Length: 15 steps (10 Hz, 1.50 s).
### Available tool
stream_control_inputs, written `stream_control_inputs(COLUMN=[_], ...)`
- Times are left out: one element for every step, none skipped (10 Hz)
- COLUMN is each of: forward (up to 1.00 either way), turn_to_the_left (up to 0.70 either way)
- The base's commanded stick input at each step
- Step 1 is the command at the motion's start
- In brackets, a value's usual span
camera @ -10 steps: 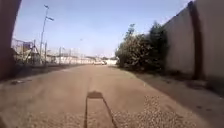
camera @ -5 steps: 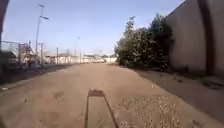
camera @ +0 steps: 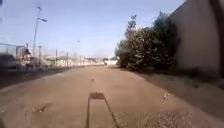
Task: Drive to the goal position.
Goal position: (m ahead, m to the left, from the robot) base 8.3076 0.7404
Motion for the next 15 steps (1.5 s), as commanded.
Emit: stream_control_inputs(forward=[1.00,1.00,1.00,1.00,1.00,1.00,1.00,1.00,1.00,1.00,1.00,1.00,1.00,1.00,1.00], turn_to_the_left=[0.00,0.00,0.00,0.00,0.00,0.00,0.00,0.00,0.00,0.00,0.00,0.00,0.00,0.00,0.00])
